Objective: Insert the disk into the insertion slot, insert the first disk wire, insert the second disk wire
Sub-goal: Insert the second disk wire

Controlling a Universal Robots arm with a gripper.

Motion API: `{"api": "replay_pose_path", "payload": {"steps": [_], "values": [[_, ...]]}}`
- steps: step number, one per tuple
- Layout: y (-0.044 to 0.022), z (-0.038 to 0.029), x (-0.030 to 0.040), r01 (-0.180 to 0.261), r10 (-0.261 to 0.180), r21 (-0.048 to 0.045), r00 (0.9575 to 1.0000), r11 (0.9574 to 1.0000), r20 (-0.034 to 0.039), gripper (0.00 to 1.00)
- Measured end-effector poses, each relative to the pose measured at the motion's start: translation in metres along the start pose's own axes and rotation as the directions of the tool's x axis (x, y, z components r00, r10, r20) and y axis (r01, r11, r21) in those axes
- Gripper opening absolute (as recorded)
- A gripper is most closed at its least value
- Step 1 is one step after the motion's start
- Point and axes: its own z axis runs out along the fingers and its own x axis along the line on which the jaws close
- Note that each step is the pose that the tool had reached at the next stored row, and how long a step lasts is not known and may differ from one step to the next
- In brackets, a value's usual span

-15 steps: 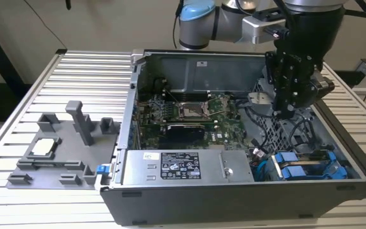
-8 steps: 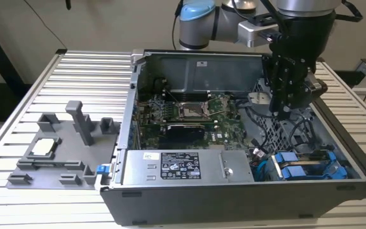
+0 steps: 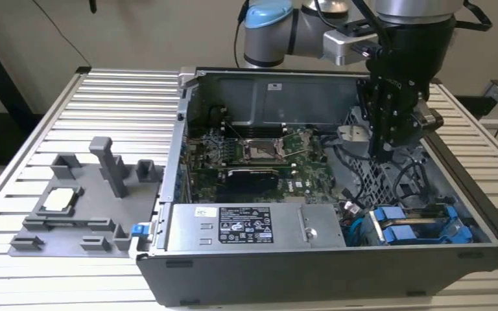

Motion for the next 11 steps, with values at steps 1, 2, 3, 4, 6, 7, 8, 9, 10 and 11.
{"api": "replay_pose_path", "payload": {"steps": [1, 2, 3, 4, 6, 7, 8, 9, 10, 11], "values": [[0.0000, 0.0000, 0.0000, 0.000, 0.000, -0.0002, 1.0000, 1.0000, -0.0013, 0.24], [0.0000, 0.0000, 0.0000, 0.000, 0.000, -0.0004, 1.0000, 1.0000, -0.0021, 0.22], [0.0000, 0.0000, 0.0001, 0.000, 0.000, -0.0005, 1.0000, 1.0000, -0.0026, 0.22], [0.0000, 0.0000, 0.0000, -0.001, 0.001, -0.0006, 1.0000, 1.0000, -0.0030, 0.16], [0.0000, 0.0000, 0.0000, -0.001, 0.001, -0.0008, 1.0000, 1.0000, -0.0039, 0.16], [0.0000, 0.0000, 0.0000, -0.001, 0.001, -0.0008, 1.0000, 1.0000, -0.0042, 0.16], [0.0000, 0.0000, 0.0000, -0.001, 0.001, -0.0008, 1.0000, 1.0000, -0.0044, 0.16], [0.0000, 0.0000, 0.0001, -0.001, 0.001, -0.0008, 1.0000, 1.0000, -0.0045, 0.16], [0.0000, 0.0001, 0.0006, -0.001, 0.001, -0.0008, 1.0000, 1.0000, -0.0045, 0.16], [-0.0002, 0.0003, 0.0017, -0.001, 0.001, -0.0008, 1.0000, 1.0000, -0.0046, 0.16]]}}
